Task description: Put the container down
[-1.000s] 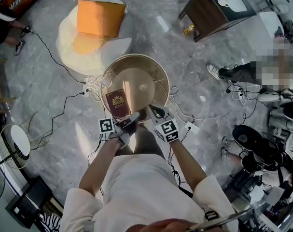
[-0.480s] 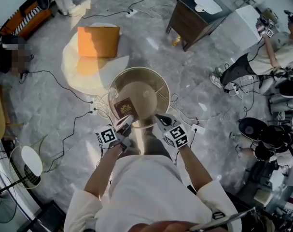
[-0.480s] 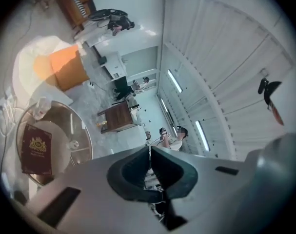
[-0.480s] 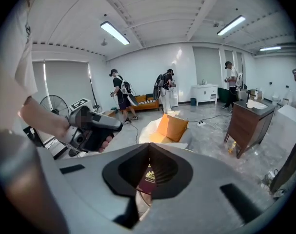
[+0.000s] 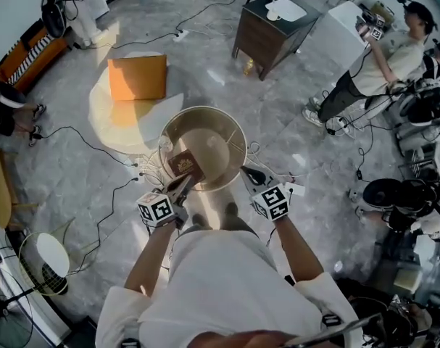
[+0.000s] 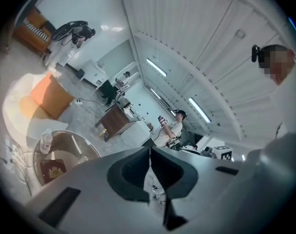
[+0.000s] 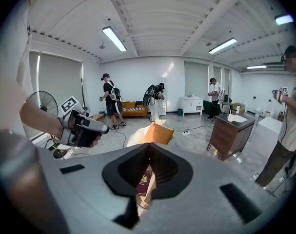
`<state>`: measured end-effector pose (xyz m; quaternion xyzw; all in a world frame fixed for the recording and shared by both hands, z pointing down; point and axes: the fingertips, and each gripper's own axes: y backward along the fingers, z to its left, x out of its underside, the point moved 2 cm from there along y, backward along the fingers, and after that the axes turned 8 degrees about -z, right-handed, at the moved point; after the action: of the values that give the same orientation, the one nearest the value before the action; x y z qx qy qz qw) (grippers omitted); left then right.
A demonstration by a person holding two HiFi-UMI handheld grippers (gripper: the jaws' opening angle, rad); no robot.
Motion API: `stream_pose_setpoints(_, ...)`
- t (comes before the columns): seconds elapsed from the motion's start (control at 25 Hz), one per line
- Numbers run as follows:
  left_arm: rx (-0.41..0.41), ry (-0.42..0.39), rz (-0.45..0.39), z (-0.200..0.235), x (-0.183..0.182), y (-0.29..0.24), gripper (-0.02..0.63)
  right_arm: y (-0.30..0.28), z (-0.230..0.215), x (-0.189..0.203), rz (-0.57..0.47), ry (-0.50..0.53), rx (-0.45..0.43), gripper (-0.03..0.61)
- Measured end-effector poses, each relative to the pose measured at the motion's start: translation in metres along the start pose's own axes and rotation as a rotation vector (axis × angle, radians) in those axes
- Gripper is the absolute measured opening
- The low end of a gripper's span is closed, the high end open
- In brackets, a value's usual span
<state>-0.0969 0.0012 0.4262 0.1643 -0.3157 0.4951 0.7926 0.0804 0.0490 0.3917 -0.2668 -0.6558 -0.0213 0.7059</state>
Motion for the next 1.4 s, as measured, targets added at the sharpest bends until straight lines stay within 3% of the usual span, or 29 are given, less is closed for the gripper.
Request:
stream_pose_setpoints(0.12, -0.043, -0.112, -0.01, -0.009, -0.011, 0.004, 0.017, 0.011, -0.007, 0.001, -0.014, 0.028, 0.032, -0.005)
stream_pose_setpoints(0.4, -0.099, -0.253, -0.053, -0.044, -0.022, 0.005, 0.018, 0.045, -0.03, -0.015, -0.07, 0.032, 0.026, -0.005)
stream_pose_setpoints(0.6, -0.163, -0.419, -0.094, -0.065, -0.029, 0.001, 0.018, 0.066, -0.049, -0.023, -0.081, 0.122, 0.039, -0.005)
stream_pose_setpoints(1.04, -0.187, -0.484, -0.117, -0.091, -0.015, -0.002, 0.018, 0.09, -0.057, -0.022, -0.127, 0.136, 0.01, -0.005)
stream_pose_setpoints(1.4, -0.199, -0.485, -0.124, -0.094, -0.011, -0.005, 0.018, 0.093, -0.064, -0.024, -0.14, 0.124, -0.001, -0.005)
